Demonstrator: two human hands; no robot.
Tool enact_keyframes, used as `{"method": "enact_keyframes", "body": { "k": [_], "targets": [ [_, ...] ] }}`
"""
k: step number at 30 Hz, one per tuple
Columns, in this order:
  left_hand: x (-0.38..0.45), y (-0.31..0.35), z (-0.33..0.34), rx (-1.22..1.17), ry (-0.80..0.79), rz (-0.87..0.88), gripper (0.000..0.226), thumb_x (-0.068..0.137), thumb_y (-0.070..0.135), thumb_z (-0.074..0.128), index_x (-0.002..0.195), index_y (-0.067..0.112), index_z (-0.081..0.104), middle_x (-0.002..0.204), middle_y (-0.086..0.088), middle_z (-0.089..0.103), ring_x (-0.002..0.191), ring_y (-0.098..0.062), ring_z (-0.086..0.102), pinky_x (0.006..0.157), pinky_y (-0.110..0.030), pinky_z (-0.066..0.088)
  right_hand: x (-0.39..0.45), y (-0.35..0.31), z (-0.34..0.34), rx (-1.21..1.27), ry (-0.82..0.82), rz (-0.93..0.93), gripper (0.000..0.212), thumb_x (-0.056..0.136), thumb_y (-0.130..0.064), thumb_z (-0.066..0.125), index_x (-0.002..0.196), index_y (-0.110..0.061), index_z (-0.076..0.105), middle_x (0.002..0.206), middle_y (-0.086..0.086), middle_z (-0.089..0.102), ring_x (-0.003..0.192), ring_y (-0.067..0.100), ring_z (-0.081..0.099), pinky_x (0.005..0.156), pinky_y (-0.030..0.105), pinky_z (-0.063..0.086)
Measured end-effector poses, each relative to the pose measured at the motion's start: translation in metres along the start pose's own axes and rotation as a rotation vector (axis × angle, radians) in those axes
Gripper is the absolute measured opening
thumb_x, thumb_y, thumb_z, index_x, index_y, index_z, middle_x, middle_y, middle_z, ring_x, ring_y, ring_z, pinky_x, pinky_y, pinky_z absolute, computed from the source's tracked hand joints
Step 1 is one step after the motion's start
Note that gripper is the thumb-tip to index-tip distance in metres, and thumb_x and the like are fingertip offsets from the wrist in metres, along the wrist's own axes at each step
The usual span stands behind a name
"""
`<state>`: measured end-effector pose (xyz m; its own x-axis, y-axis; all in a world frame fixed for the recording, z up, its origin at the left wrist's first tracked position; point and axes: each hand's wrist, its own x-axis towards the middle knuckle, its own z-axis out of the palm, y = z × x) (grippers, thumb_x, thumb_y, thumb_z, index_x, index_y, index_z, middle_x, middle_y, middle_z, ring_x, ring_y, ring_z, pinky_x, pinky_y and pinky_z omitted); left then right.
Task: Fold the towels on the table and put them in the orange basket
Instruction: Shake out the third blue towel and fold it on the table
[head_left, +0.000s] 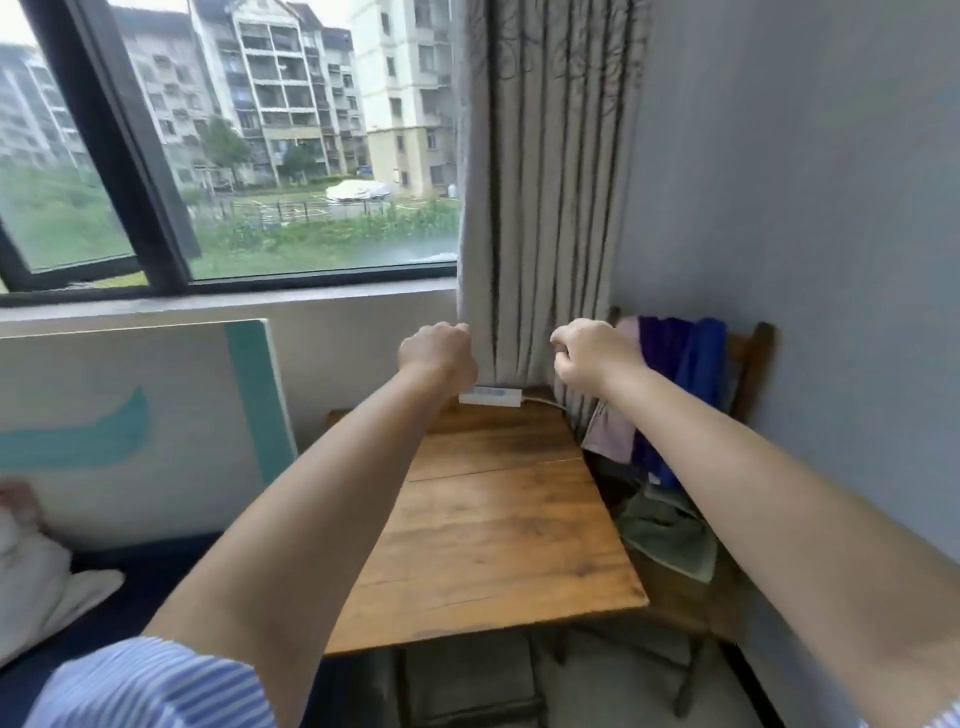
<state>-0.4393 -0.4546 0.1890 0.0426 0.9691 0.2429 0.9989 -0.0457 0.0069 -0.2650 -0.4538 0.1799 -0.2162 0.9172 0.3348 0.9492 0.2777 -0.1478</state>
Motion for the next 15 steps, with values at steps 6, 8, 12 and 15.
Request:
{"method": "enact_keyframes", "body": {
  "k": [6,8,12,15],
  "targets": [
    [0.077,0.098,0.021,-0.015,-0.022,0.135,0.025,0.09,0.014,0.044,0.113,0.008,0.052,0.12,-0.012,0.057,0.112,-0.031,0.052,0.07,-0.032,0.037,0.025,0.123,-0.001,0.039,0.026,0.142,0.035,0.09,-0.013,0.04,0.121,-0.007,0.055,0.126,0.015,0.053,0.113,0.031,0.049,0.086,0.035,0.044],
    [0.102,0.124,0.032,-0.032,-0.042,0.167,0.026,0.089,0.013,0.044,0.113,0.007,0.053,0.119,-0.012,0.057,0.111,-0.031,0.052,0.072,-0.032,0.039,0.034,0.157,0.006,0.036,0.046,0.187,0.035,0.09,-0.014,0.041,0.123,-0.008,0.054,0.126,0.013,0.054,0.112,0.029,0.051,0.082,0.033,0.044],
    [0.145,0.166,0.053,-0.043,-0.078,0.244,0.026,0.088,0.012,0.044,0.111,0.007,0.056,0.116,-0.012,0.058,0.108,-0.031,0.054,0.073,-0.032,0.039,0.056,0.212,0.018,0.031,0.057,0.301,0.036,0.09,-0.012,0.042,0.123,-0.008,0.055,0.126,0.012,0.056,0.113,0.029,0.052,0.085,0.034,0.046],
    [0.194,0.195,0.072,-0.058,-0.079,0.287,0.026,0.088,0.01,0.042,0.109,0.007,0.058,0.115,-0.012,0.059,0.107,-0.03,0.055,0.073,-0.032,0.041,0.088,0.254,0.028,0.022,0.065,0.372,0.035,0.089,-0.011,0.042,0.122,-0.008,0.055,0.125,0.011,0.056,0.112,0.027,0.052,0.083,0.031,0.045]
  ]
}}
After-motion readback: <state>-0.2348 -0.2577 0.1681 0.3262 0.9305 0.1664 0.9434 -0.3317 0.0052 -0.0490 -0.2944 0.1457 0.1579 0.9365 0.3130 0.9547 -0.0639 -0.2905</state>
